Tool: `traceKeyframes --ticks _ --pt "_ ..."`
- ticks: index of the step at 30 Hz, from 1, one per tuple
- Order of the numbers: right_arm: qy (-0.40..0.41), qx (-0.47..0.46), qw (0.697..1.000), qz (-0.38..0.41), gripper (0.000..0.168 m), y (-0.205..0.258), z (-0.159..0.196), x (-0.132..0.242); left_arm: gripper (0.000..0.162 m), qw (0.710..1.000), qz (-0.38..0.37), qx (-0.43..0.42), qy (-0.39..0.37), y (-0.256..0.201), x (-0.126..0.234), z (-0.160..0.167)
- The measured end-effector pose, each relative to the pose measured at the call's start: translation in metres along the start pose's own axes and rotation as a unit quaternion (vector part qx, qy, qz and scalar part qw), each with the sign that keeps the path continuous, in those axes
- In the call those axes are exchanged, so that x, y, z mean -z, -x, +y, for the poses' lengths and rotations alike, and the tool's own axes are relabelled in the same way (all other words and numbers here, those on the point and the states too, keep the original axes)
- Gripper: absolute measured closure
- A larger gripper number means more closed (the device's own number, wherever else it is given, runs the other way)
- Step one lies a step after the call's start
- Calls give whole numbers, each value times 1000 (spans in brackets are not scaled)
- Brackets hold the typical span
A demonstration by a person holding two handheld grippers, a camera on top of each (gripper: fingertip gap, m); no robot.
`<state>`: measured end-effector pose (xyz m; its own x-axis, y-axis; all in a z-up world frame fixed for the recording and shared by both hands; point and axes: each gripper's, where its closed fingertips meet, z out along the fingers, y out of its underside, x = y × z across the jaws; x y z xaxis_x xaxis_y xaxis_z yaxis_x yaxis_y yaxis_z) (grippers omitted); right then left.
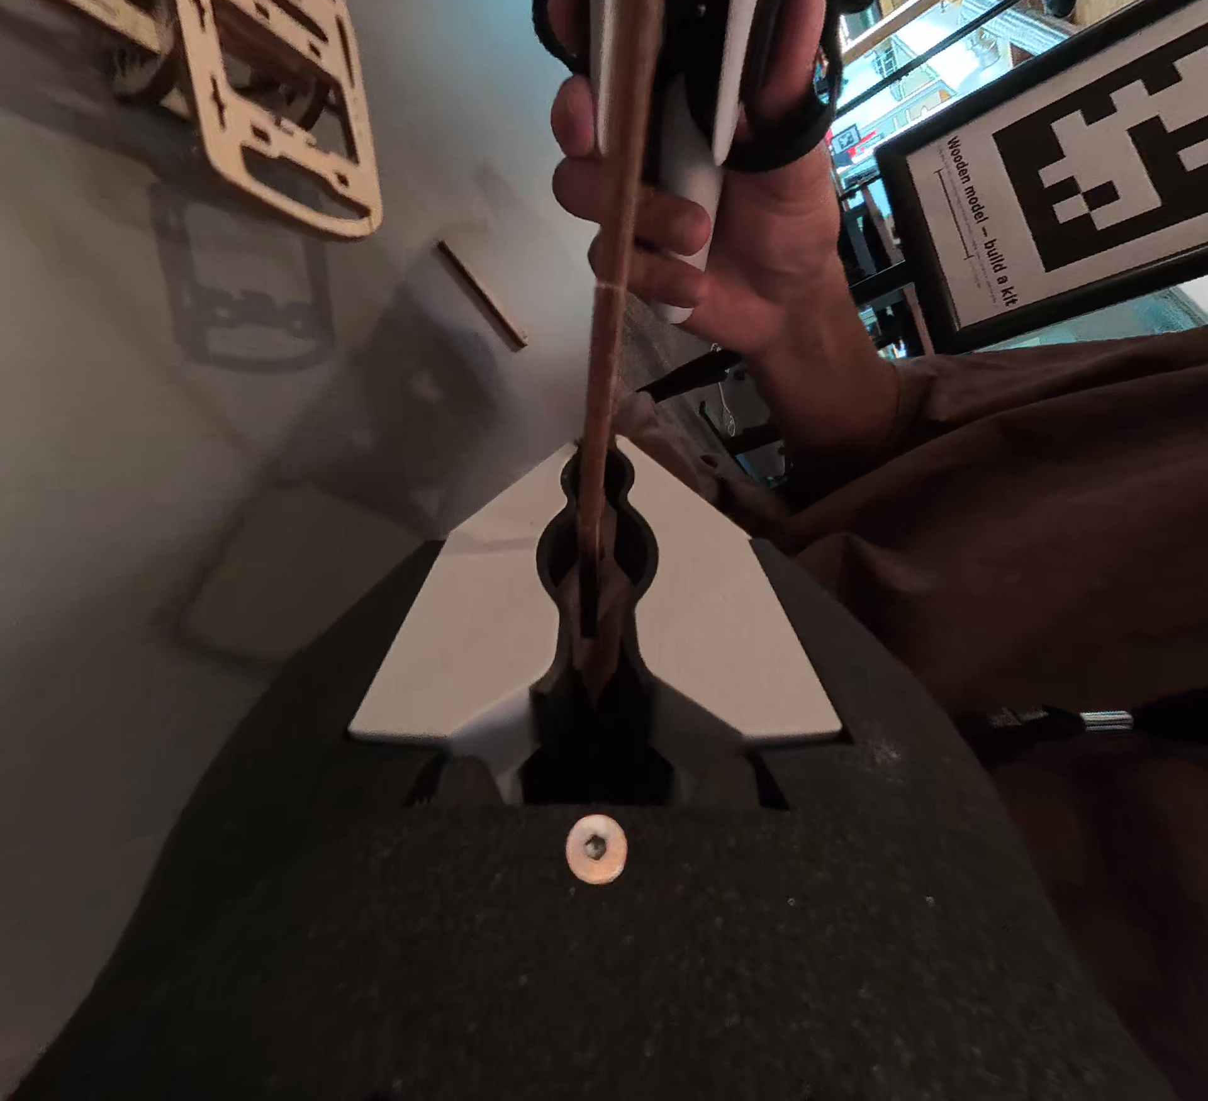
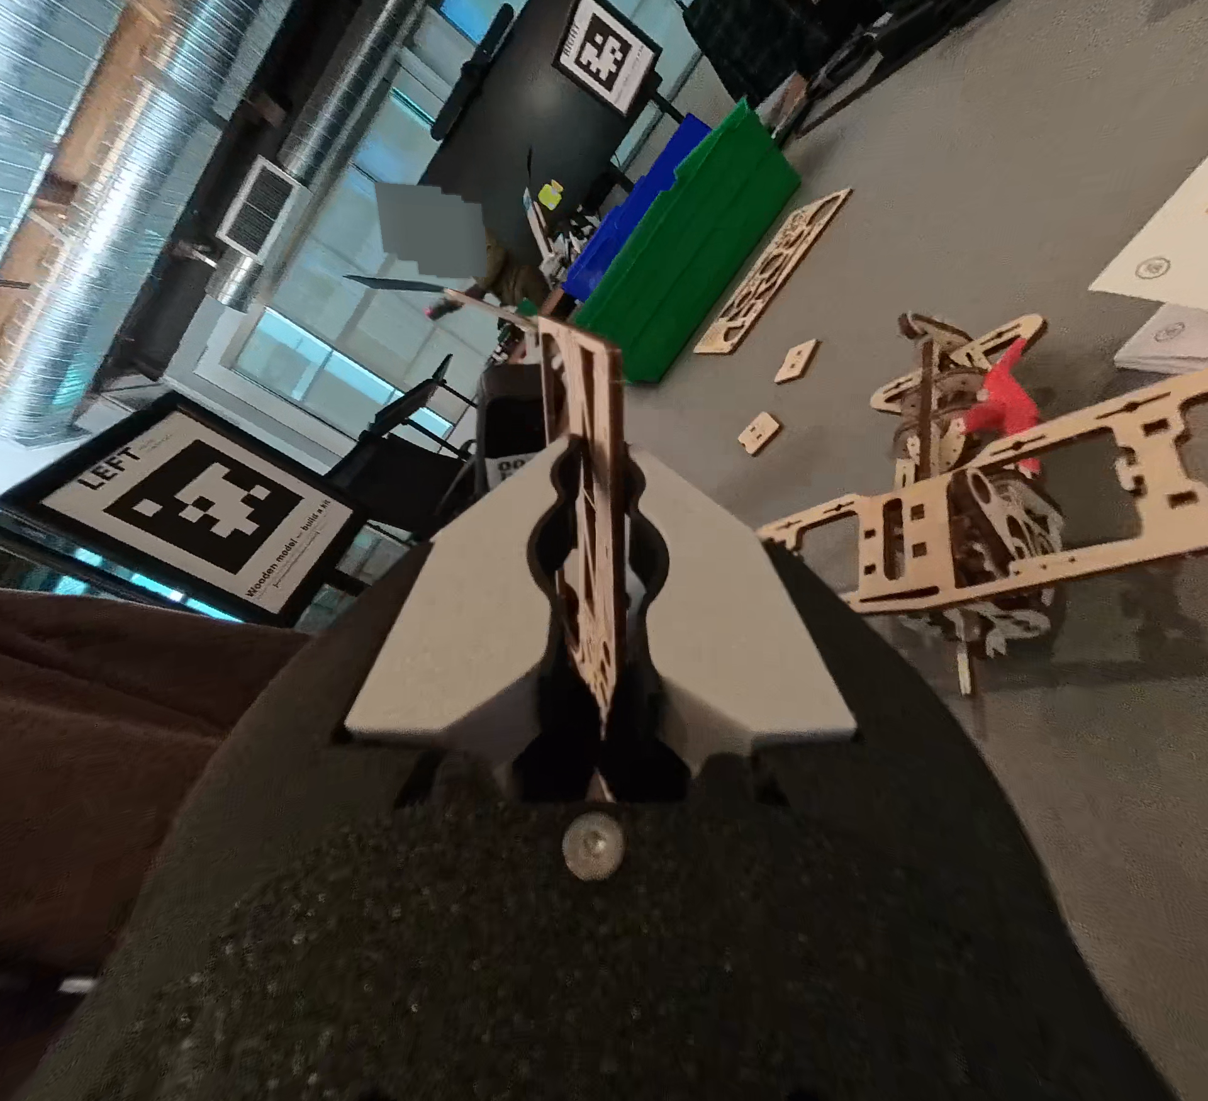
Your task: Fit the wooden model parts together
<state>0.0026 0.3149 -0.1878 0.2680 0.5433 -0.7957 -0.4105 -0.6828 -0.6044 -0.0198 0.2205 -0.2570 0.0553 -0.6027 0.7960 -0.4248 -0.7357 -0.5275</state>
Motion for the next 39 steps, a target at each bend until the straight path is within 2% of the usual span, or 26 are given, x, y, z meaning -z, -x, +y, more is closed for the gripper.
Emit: traceKeyframes --ticks 3,9,14,16,17,20,26,29,32,33,35,39 --pt "24 -8 999 24 160 -2 25 2 161 1000 -8 20 -6 -6 -5 20" --pt "40 -19 991 126 160 -19 97 34 159 997 -58 50 13 -20 -39 90" --pt "108 65 967 221 159 -37 111 46 159 997 -50 59 -15 -11 -62 102" --pt "123 99 957 243 155 -41 111 47 157 998 -53 39 -8 -14 -64 102" --pt "116 87 962 229 155 -39 109 45 157 998 -49 37 -12 -16 -63 100" --pt "73 -12 989 125 155 -16 101 37 161 995 -6 85 -49 -13 -54 96" --pt "54 -89 994 36 163 -2 95 37 162 990 67 113 -51 -25 -52 99" --pt "79 -85 993 26 167 2 98 37 160 991 76 111 -26 -31 -54 102" --pt "112 -46 992 30 166 8 98 38 139 994 22 106 -15 -19 -42 96" --pt "122 -37 991 31 167 10 97 39 132 994 2 102 -27 -16 -33 86" --pt "147 -24 989 15 166 18 98 39 129 994 -4 80 -71 -22 -10 55" --pt "213 -14 977 -9 168 29 112 34 130 997 -40 6 -62 -23 18 12"
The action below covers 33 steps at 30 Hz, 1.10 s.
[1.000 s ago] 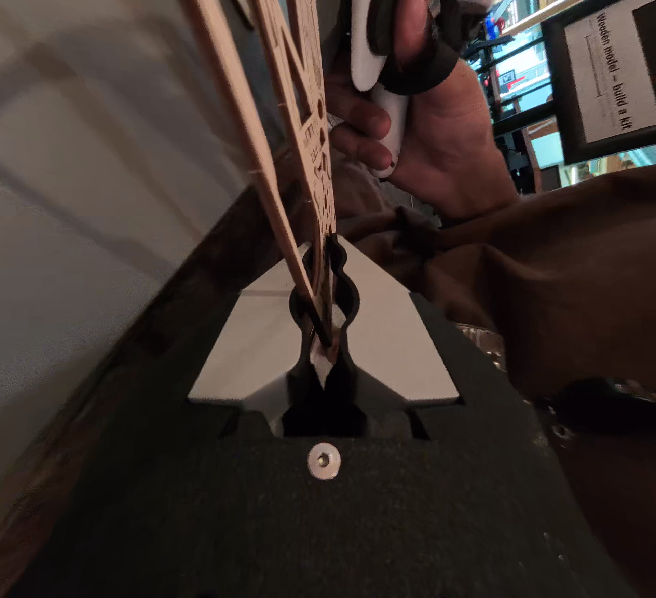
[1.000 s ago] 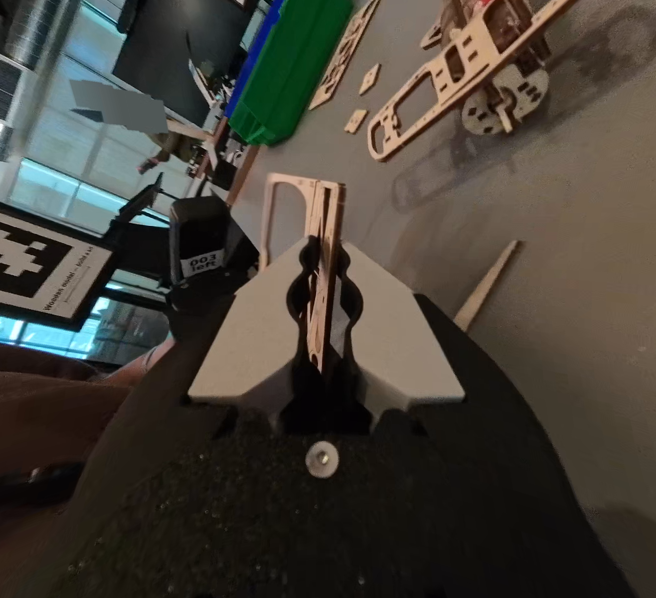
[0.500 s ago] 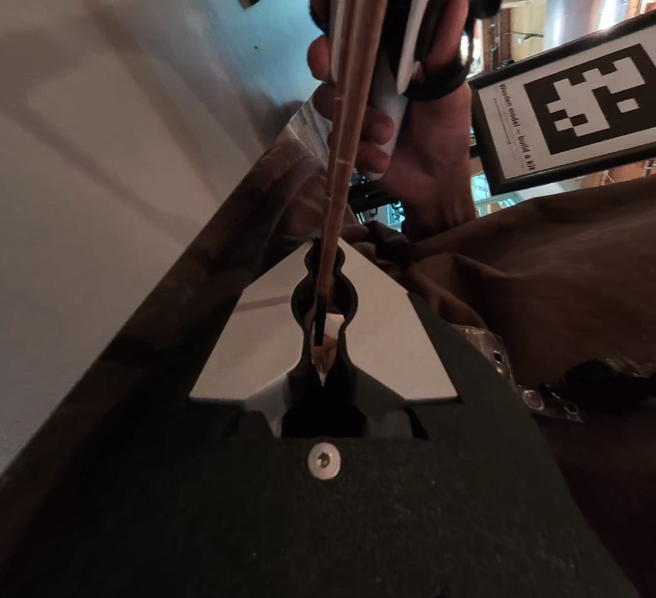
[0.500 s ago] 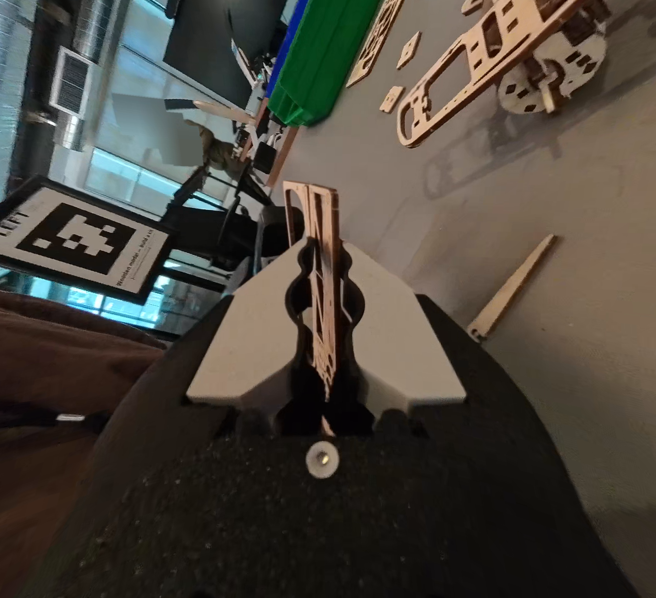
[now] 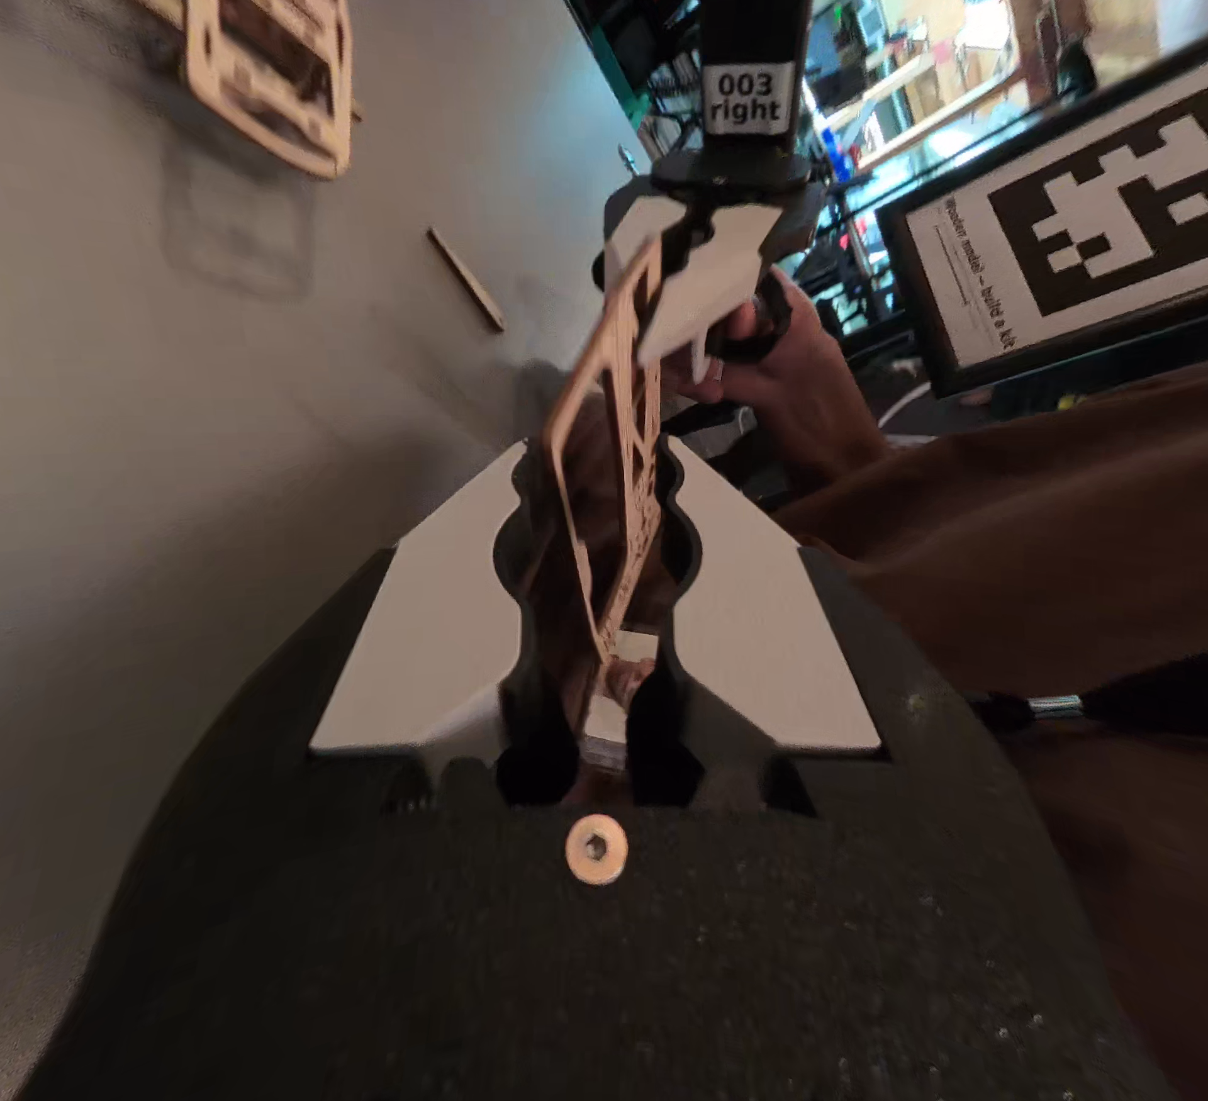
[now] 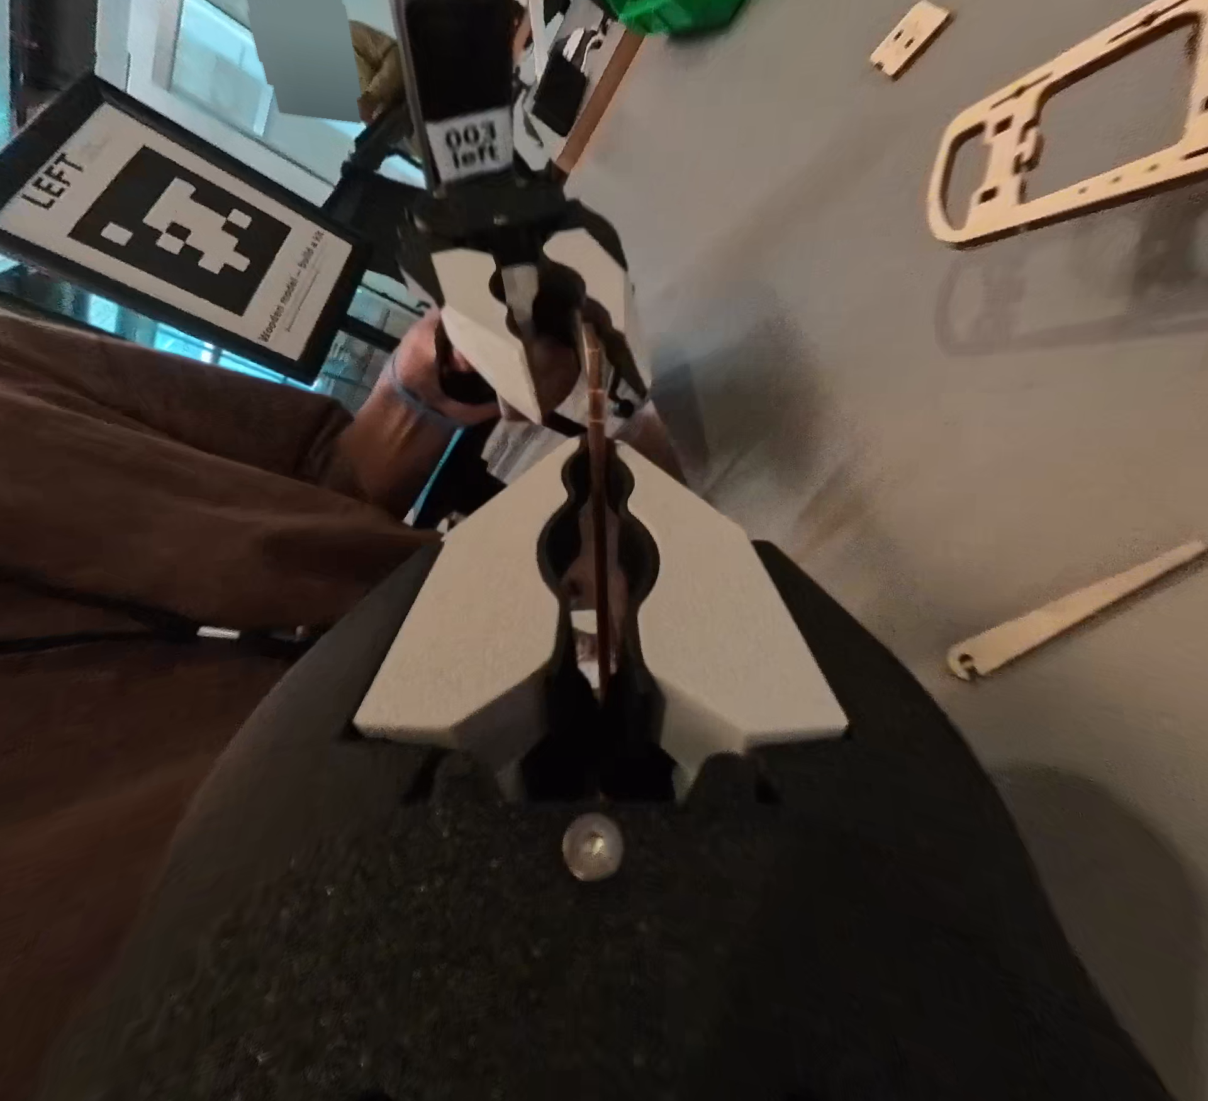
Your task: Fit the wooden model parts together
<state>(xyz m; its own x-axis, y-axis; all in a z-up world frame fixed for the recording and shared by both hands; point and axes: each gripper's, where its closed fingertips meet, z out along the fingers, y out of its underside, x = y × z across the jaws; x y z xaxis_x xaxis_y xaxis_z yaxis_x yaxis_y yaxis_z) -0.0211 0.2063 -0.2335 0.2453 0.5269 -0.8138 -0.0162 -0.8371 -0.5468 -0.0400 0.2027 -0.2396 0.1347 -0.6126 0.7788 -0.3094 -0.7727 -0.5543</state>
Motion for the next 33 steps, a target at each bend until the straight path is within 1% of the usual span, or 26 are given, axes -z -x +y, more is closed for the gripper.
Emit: traceKeyframes --ticks 3,5,6,8,11,14,16,20,25,29,33 --pt "19 -4 1000 -10 167 3 7 -9 133 997 38 -31 64 -7 -8 -9" --pt "18 -10 1000 -14 167 3 10 -11 141 991 47 -56 111 -7 -14 -7" --pt "19 -14 1000 -16 166 3 11 -12 156 989 50 -68 124 -7 -15 -5" --pt "17 -17 1000 -15 166 1 14 -11 159 985 53 -81 141 -6 -17 -3" --pt "11 -20 1000 -5 164 -3 15 -10 161 985 73 -69 140 -6 -20 -2" --pt "-36 -12 999 7 159 -7 7 -7 161 985 78 -58 145 -2 -21 3" --pt "-58 -16 998 7 159 -10 7 -8 162 985 89 -44 138 0 -21 4" --pt "-70 -5 997 27 162 -17 10 -13 162 986 105 -8 131 7 -20 6" --pt "-61 8 997 45 162 -25 15 -14 162 984 111 5 140 15 -22 11" --pt "-40 42 995 85 164 -33 21 -16 161 982 106 4 154 22 -25 18" --pt "-41 43 993 98 165 -38 23 -18 160 983 98 6 157 27 -25 20"
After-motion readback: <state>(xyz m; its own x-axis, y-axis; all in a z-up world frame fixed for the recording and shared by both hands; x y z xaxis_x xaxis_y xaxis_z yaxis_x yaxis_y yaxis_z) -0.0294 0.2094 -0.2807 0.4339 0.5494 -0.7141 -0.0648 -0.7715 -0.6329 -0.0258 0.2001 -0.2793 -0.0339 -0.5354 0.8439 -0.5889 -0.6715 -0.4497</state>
